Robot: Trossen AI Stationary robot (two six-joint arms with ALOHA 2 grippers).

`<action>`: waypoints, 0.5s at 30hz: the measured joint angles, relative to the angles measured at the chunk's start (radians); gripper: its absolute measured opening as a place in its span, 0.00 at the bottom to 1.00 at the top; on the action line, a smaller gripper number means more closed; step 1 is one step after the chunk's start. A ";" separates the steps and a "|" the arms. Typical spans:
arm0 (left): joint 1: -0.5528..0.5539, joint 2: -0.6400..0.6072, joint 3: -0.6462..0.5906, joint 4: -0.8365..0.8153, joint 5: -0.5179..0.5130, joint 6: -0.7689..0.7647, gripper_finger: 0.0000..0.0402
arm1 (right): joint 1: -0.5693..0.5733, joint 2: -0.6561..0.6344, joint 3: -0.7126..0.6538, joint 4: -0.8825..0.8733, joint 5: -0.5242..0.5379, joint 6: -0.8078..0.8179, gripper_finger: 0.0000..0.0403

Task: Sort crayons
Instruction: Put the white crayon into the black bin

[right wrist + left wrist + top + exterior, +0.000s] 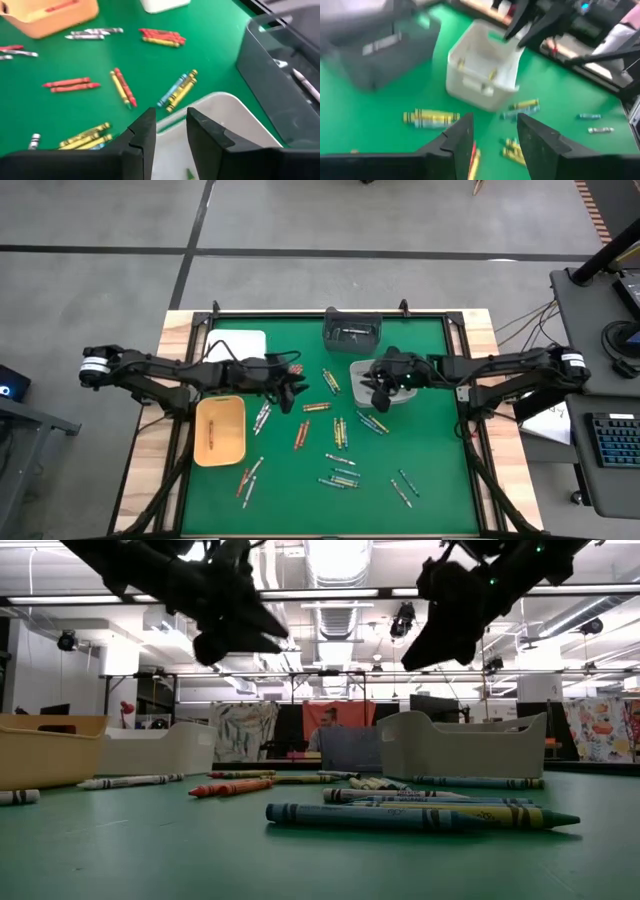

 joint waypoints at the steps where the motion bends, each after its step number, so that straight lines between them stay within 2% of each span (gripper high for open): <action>1: -0.005 0.000 0.000 -0.032 0.000 -0.031 0.32 | 0.007 -0.003 0.000 0.010 0.000 -0.003 0.23; 10: -0.041 0.026 0.004 -0.176 -0.001 -0.240 0.28 | 0.020 -0.009 0.000 0.063 0.001 -0.032 0.20; 15: -0.066 0.105 0.054 -0.259 -0.002 -0.291 0.28 | 0.020 -0.008 0.000 0.083 0.000 -0.053 0.19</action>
